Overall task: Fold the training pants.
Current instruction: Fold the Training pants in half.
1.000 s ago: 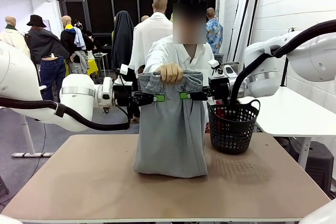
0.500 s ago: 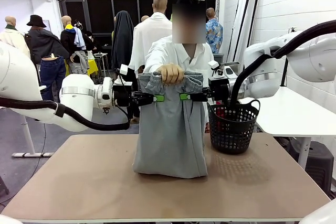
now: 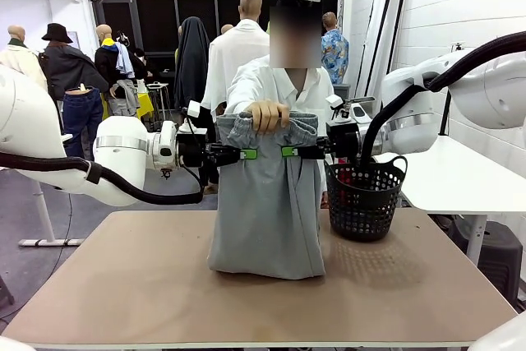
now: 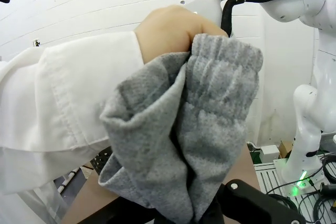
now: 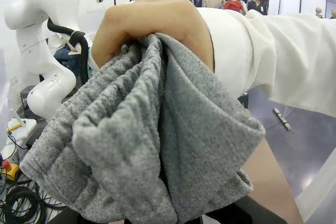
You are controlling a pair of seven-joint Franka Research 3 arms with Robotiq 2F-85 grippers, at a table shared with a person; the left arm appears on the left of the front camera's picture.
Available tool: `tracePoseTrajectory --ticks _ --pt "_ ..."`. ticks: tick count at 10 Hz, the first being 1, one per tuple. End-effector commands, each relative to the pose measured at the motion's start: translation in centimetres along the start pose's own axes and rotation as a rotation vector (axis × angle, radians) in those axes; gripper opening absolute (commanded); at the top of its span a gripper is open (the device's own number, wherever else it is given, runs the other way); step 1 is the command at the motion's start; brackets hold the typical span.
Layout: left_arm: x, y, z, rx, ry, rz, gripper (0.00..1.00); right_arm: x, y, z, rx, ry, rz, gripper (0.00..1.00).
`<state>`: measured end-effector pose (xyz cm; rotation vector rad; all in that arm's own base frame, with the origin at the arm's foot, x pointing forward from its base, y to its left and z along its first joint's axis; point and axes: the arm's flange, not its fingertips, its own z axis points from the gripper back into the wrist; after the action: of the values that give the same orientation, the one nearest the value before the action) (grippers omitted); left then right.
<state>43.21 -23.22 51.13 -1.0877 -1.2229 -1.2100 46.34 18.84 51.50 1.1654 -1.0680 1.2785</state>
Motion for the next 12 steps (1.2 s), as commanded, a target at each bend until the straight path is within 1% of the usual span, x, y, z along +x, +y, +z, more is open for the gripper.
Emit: tracePoseTrajectory --ticks 1,12 --pt "0.05 0.03 0.11 0.003 -0.003 0.0 0.0 0.25 0.2 0.02 -0.006 -0.006 0.007 0.0" --pt "0.05 0.03 0.11 0.003 -0.003 0.0 0.0 0.25 0.2 0.02 -0.006 -0.006 0.007 0.0"
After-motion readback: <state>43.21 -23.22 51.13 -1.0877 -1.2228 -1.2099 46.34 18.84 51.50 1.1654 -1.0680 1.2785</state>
